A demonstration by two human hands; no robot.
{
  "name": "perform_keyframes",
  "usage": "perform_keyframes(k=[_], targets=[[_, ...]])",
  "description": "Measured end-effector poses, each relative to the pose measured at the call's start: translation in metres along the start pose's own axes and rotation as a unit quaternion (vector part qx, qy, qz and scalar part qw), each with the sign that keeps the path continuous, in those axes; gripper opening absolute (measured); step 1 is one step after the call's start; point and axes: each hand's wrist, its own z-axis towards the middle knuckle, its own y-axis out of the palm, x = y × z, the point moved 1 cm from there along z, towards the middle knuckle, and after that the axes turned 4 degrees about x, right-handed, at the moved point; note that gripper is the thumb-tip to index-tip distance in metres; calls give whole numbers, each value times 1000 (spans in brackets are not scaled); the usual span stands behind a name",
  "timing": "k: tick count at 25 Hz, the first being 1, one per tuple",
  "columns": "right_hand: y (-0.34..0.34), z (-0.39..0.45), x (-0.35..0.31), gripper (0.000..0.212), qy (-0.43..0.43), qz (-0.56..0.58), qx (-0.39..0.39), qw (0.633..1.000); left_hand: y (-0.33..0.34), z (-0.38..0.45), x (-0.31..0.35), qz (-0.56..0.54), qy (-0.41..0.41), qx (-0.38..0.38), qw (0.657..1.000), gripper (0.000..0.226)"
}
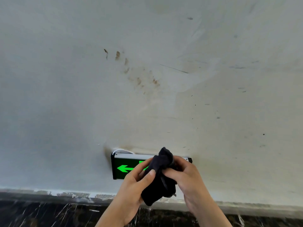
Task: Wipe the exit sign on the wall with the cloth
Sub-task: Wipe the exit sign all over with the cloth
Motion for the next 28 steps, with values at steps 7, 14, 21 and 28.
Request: perform_keyframes(k=[7, 14, 21, 28], targets=[[17, 37, -59, 41, -322, -324, 141, 878, -25, 3, -5, -135, -27, 63, 989, 44], [31, 117, -79, 64, -482, -559, 181, 650, -46, -1, -15, -204, -43, 94, 973, 46], [30, 167, -56, 64, -540, -593, 219, 556, -80, 15, -18, -218, 4, 212, 953, 54], [33, 183, -46, 62, -597, -556, 268, 512, -109, 40, 9, -83, 84, 353, 928, 45]])
